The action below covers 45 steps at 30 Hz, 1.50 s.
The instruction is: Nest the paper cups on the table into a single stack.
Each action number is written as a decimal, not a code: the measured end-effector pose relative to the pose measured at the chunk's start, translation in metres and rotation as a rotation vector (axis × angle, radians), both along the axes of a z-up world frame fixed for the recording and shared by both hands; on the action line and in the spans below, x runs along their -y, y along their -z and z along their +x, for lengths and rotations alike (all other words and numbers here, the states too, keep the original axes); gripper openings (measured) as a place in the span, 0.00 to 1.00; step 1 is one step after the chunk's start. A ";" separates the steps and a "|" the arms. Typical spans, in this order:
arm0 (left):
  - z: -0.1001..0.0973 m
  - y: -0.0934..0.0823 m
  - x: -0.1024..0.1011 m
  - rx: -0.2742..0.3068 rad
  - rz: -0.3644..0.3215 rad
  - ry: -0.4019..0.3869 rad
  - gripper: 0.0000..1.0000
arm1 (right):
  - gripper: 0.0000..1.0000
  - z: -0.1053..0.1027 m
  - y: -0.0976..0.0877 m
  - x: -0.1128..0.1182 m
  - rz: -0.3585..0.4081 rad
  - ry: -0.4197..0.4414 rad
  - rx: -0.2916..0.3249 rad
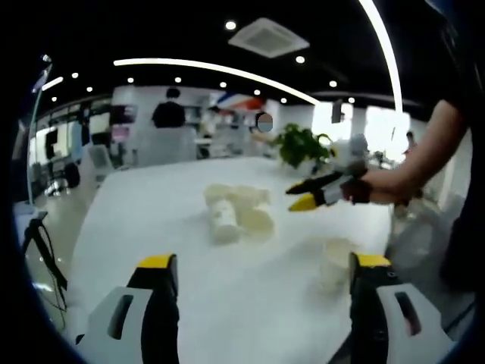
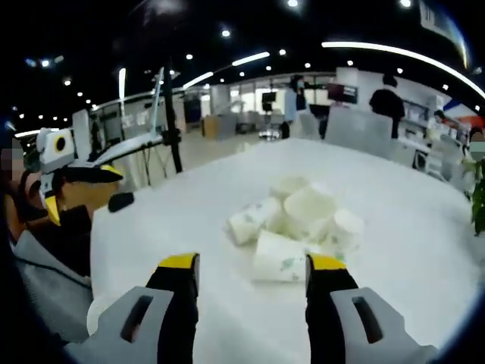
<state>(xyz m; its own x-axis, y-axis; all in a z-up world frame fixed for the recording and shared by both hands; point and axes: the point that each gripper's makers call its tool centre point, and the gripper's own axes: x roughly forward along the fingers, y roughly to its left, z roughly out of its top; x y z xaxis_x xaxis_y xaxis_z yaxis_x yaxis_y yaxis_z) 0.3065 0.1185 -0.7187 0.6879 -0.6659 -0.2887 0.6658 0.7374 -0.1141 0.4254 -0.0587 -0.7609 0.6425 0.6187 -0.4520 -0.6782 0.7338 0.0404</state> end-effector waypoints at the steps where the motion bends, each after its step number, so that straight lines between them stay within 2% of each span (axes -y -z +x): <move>1: 0.000 0.001 -0.001 0.000 0.000 -0.001 0.92 | 0.53 0.001 0.001 0.000 -0.003 0.003 -0.002; 7: -0.002 0.003 -0.005 -0.005 -0.002 -0.014 0.92 | 0.50 0.010 0.011 -0.002 -0.039 0.023 -0.011; 10: -0.002 0.004 -0.008 -0.008 -0.003 -0.022 0.92 | 0.50 0.015 0.018 -0.002 -0.075 0.033 -0.018; 11: -0.002 0.005 -0.008 -0.008 -0.004 -0.023 0.92 | 0.50 0.015 0.022 0.000 -0.111 0.032 -0.026; 13: -0.003 0.005 -0.009 -0.009 -0.004 -0.028 0.92 | 0.50 0.018 0.025 -0.002 -0.116 0.035 -0.029; 15: -0.003 0.006 -0.011 -0.014 -0.006 -0.032 0.92 | 0.50 0.020 0.030 0.000 -0.175 0.031 -0.027; 20: -0.004 0.006 -0.013 -0.016 -0.009 -0.038 0.92 | 0.49 0.026 0.034 -0.002 -0.204 0.037 -0.034; 21: -0.004 0.006 -0.014 -0.017 -0.012 -0.041 0.92 | 0.48 0.027 0.036 -0.001 -0.222 0.038 -0.036; 22: -0.005 0.007 -0.014 -0.018 -0.012 -0.041 0.92 | 0.48 0.028 0.039 0.002 -0.275 0.027 -0.027; 27: -0.009 0.009 -0.014 -0.026 -0.014 -0.040 0.92 | 0.47 0.032 0.041 -0.001 -0.302 0.035 -0.022; 31: -0.010 0.010 -0.016 -0.026 -0.020 -0.050 0.92 | 0.46 0.035 0.048 0.003 -0.316 0.063 -0.048; 45: -0.011 0.011 -0.020 -0.029 -0.024 -0.059 0.92 | 0.41 0.035 0.051 0.011 -0.346 0.085 -0.054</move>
<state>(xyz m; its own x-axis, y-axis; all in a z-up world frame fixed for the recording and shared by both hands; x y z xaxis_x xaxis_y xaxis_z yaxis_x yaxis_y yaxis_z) 0.2953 0.1387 -0.7302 0.7178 -0.6314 -0.2936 0.6173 0.7721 -0.1511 0.4599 -0.0694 -0.8122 0.6545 0.3687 -0.6601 -0.6178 0.7640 -0.1858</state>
